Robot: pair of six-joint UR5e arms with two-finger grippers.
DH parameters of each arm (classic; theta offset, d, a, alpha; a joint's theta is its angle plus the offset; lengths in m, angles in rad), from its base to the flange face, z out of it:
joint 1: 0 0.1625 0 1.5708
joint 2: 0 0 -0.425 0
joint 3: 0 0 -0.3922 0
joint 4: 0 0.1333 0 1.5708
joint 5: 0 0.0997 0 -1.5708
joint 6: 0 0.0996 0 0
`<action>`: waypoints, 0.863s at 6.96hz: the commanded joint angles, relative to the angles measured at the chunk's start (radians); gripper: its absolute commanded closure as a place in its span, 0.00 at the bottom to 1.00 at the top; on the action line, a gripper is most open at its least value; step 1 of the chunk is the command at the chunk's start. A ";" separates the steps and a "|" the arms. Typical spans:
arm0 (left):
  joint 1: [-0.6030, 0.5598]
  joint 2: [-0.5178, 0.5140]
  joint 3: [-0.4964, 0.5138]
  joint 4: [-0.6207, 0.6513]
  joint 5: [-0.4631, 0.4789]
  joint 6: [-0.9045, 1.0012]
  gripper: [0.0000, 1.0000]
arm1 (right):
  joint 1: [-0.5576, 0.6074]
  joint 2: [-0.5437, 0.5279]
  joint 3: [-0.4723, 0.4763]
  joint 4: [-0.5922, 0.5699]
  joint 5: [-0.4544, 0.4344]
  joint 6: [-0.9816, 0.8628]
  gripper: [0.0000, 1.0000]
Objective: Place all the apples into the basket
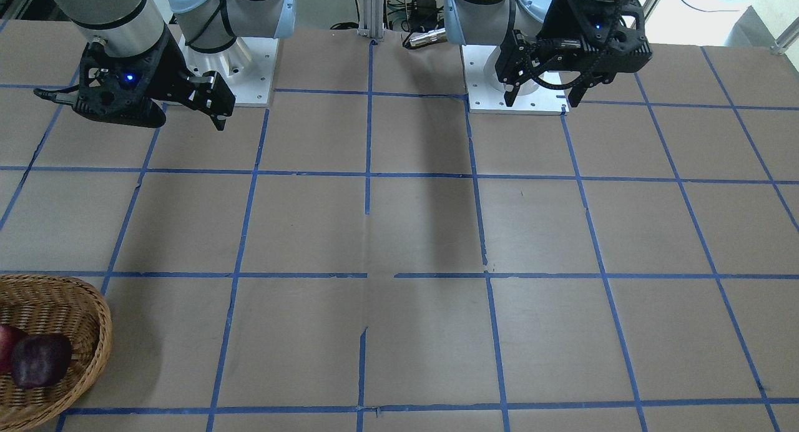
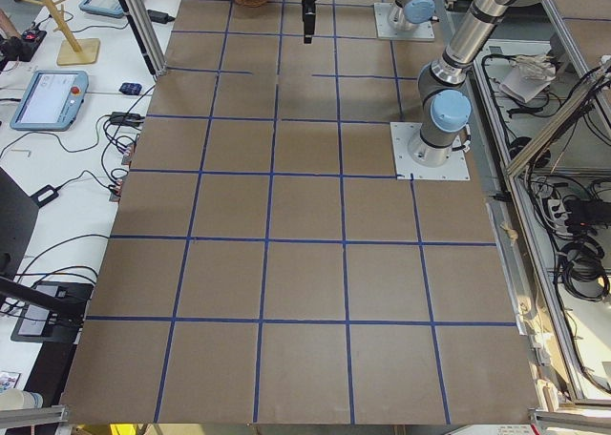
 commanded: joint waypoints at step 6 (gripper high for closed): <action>0.000 0.004 0.002 0.000 0.000 -0.002 0.00 | -0.018 -0.041 0.000 -0.023 -0.026 -0.002 0.00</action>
